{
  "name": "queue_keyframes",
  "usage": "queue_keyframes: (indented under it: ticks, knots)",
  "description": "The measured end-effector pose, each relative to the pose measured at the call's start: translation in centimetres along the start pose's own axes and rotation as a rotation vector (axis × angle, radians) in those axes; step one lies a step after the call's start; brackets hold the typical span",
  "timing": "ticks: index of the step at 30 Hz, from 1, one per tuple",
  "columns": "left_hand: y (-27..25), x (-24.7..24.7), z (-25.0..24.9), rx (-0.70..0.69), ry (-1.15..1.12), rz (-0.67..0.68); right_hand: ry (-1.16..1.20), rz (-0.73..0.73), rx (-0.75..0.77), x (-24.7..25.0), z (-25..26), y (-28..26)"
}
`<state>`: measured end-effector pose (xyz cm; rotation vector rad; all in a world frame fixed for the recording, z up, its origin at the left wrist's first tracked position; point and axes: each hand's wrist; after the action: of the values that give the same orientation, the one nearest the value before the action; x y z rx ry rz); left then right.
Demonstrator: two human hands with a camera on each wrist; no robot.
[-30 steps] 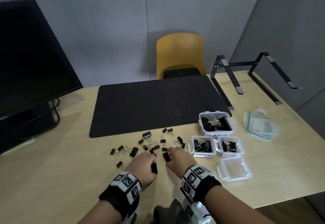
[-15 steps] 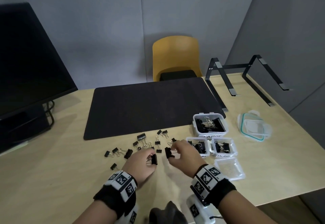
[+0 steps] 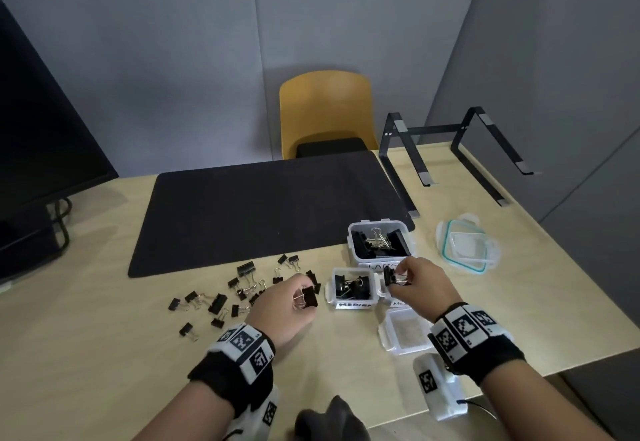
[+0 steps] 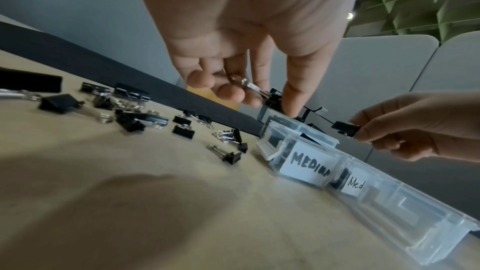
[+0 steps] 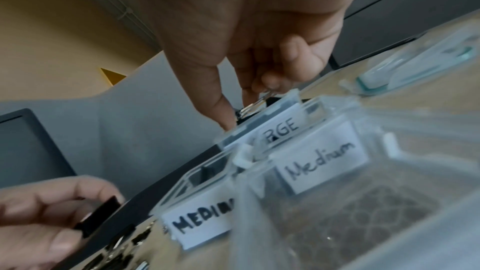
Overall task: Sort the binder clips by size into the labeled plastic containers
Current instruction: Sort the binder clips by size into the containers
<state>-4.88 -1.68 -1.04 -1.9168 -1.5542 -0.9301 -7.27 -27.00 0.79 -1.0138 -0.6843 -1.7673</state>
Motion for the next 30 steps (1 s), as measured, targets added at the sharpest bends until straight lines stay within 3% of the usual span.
queue_keyframes:
  ticks: [8, 20, 25, 30]
  knots:
    - [0.4, -1.9, -2.3, -0.026, -0.048, -0.038, -0.080, 0.022, -0.102, -0.4, -2.8, 0.6]
    - [0.9, -2.8, -3.6, -0.013, -0.033, -0.030, -0.071, -0.043, 0.012, -0.7, -4.3, 1.1]
    - [1.7, -3.3, -4.5, -0.007, -0.017, -0.019, -0.134, 0.010, 0.208, -0.7, -4.0, 1.2]
    - [2.4, -3.4, -5.4, -0.026, -0.026, -0.010, -0.118, -0.005, 0.162, -0.7, -4.2, 1.6]
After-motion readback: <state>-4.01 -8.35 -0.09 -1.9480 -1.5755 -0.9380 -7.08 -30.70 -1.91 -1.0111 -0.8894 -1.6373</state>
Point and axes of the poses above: each hand's wrist, its own y-axis towards the middle knuckle, its own x-axis out of the back of the hand, z = x × y, and after that the axes turned 14 degrees about -z, right-handed
